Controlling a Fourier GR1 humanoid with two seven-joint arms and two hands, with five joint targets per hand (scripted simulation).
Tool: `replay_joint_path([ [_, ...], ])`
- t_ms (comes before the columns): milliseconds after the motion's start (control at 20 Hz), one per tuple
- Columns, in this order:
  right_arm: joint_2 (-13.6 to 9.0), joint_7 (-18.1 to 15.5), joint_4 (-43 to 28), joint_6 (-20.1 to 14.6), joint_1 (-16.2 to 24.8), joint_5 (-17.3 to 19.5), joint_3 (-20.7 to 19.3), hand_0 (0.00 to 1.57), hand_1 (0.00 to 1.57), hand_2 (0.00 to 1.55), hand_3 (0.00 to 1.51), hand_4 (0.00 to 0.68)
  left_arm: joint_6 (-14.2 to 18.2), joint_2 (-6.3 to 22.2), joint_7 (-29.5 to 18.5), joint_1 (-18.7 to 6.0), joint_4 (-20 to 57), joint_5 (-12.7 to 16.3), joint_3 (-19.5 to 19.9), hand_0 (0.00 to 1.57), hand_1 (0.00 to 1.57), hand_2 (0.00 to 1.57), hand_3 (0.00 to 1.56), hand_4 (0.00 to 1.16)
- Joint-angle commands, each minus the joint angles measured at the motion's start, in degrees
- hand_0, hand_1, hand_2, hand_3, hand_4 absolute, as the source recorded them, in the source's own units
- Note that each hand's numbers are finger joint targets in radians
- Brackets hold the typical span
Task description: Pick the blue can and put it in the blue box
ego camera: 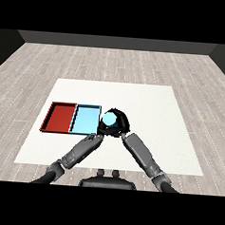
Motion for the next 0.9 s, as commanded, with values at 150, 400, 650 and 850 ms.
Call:
replay_joint_path([
  [150, 1.1, 2.2, 0.5, -1.9, 0.9, 2.3, -0.8, 0.72, 0.72, 0.72, 0.25, 0.11, 1.7, -1.0, 1.2, -1.1, 0.1, -1.8, 2.0, 1.57, 1.57, 1.56, 1.47, 1.14],
  [400, 1.1, 1.9, 1.1, -1.8, 0.3, 4.5, -0.1, 0.0, 0.0, 0.0, 0.0, 0.0, 0.0, -1.0, -0.6, 2.2, -0.5, -2.7, 1.7, 1.57, 1.57, 1.56, 1.47, 1.14],
  [650, 1.1, 3.1, -0.3, -1.5, 1.2, 5.8, 0.1, 0.0, 0.0, 0.0, 0.0, 0.0, 4.4, -1.1, 5.1, -1.6, -2.3, -1.4, 0.1, 1.57, 1.57, 1.57, 1.48, 1.14],
  [850, 1.1, 4.3, 2.5, -5.4, -4.0, 4.2, -2.1, 0.0, 0.0, 0.0, 0.0, 0.0, 0.0, -1.1, -0.4, -0.8, 2.9, -3.1, 4.7, 1.57, 1.57, 1.57, 1.49, 1.15],
])
